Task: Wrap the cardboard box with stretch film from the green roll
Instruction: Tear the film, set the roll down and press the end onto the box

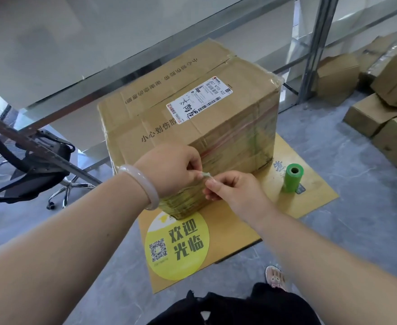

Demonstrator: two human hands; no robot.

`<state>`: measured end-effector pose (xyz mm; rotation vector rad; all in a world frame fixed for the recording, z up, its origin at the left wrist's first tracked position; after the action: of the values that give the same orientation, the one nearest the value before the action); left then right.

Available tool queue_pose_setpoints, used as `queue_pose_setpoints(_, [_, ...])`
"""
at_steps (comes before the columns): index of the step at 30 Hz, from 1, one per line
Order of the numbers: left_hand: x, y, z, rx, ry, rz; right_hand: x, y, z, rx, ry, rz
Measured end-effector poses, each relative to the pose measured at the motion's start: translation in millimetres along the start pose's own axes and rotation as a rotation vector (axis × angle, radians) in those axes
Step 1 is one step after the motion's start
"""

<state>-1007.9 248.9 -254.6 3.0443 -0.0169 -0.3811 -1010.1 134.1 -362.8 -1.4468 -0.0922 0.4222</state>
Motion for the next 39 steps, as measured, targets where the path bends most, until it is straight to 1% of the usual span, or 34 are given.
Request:
queue_pose_setpoints(7, [-3.3, 1.9, -12.1, 0.019, 0.068, 0.016, -2.8, 5.5, -0.3, 0.035, 0.02, 0.031])
queue_pose_setpoints(9, [-3.3, 5.4, -27.5, -0.045, 0.114, 0.022, -4.7, 11.1, -2.2, 0.031, 0.024, 0.048])
queue_pose_setpoints(11, [-0.5, 12.7, -44.9, -0.001, 0.14, 0.07, -7.7, 16.5, -0.7, 0.065, 0.026, 0.071])
queue_pose_setpoints(13, [2.2, 19.8, -52.3, 0.098, 0.102, 0.115, -8.7, 16.1, 3.0, 0.106, 0.031, 0.072])
queue_pose_setpoints(18, [-0.3, 27.7, -23.7, 0.275, -0.116, 0.17, -6.4, 2.9, 2.8, 0.11, 0.036, 0.02])
queue_pose_setpoints(19, [-0.5, 26.8, -16.5, 0.272, -0.143, 0.158, -6.6, 1.6, 2.4, 0.109, 0.031, 0.013])
queue_pose_setpoints(22, [1.0, 23.3, -1.5, 0.144, -0.208, 0.089, -7.2, -1.2, 3.5, 0.1, 0.017, -0.017])
queue_pose_setpoints(25, [6.6, 20.7, 3.0, 0.093, -0.228, 0.079, -6.4, -0.1, 2.5, 0.077, 0.013, -0.025])
queue_pose_setpoints(30, [15.4, 17.1, -3.9, 0.114, -0.141, 0.109, -7.6, -1.5, 0.2, 0.066, 0.018, -0.035])
queue_pose_setpoints(32, [16.9, 18.4, -7.9, 0.099, -0.094, 0.13, -7.5, -1.1, -0.3, 0.07, 0.019, -0.027])
queue_pose_setpoints(35, [16.2, 19.6, -11.3, 0.07, -0.065, 0.139, -5.9, 0.5, -2.0, 0.062, 0.037, -0.008])
queue_pose_setpoints(39, [19.3, 17.2, -25.2, 0.052, 0.098, 0.17, -0.3, -0.6, -2.5, 0.056, 0.055, 0.008])
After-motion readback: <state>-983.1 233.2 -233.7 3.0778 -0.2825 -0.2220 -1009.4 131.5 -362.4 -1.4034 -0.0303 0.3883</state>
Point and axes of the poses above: each hand's wrist, its own x-axis towards the middle knuckle, its own z-axis out of the palm, y = z × x, the point moved 8 cm from there along x, towards the middle knuckle, and after that the axes turned 5 degrees about y, right-handed, at the moved point
